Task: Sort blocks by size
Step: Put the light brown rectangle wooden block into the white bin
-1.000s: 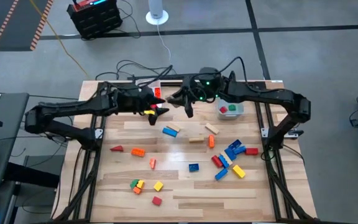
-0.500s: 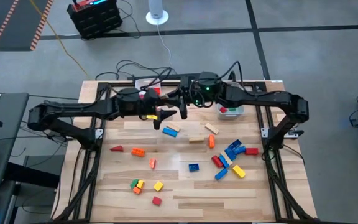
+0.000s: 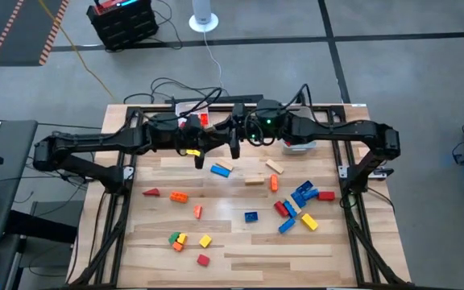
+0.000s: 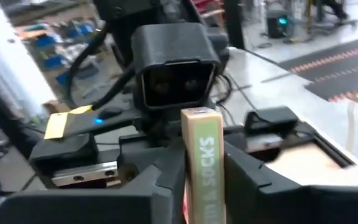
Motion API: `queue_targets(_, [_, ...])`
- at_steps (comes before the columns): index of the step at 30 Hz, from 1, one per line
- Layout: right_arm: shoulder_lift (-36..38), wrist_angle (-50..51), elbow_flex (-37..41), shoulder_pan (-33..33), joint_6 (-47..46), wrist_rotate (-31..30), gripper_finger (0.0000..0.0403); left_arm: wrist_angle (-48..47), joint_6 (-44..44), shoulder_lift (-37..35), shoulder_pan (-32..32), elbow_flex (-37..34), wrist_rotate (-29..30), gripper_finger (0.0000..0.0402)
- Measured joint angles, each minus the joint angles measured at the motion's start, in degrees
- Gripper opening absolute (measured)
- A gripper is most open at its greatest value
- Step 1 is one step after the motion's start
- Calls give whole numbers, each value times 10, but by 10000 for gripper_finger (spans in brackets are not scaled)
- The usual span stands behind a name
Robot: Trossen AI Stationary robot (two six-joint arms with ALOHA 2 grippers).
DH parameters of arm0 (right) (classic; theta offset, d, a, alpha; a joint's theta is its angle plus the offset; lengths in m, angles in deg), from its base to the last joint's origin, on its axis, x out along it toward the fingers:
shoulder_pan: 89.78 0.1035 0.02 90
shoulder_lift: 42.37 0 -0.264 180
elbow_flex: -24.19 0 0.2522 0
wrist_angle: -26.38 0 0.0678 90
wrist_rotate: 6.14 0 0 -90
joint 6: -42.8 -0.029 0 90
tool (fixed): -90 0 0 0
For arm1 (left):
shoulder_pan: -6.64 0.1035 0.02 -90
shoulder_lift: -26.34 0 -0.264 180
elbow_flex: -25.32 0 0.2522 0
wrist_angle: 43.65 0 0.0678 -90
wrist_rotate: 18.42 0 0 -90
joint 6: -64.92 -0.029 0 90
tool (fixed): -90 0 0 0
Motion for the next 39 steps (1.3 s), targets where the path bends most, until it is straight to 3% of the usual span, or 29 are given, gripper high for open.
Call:
queue_targets(7, [36,125,0,-33,-2,5,195,-101,9,-31,61,1,23,49])
queue_targets(12, [60,202,0,-55,28,4,225,-206,-4,-19,122,-3,17,49])
queue_targets(19, [41,254,0,-47,48,5,226,-247,37,41,182,-50,19,55])
queue_targets(28, [18,364,0,-15,93,6,227,-237,81,124,202,-58,39,186])
queue_targets(32, [18,404,0,-15,94,7,226,-236,84,114,199,-57,27,210])
queue_targets(39, [19,475,32,-11,113,6,226,-231,18,38,177,-57,-16,210])
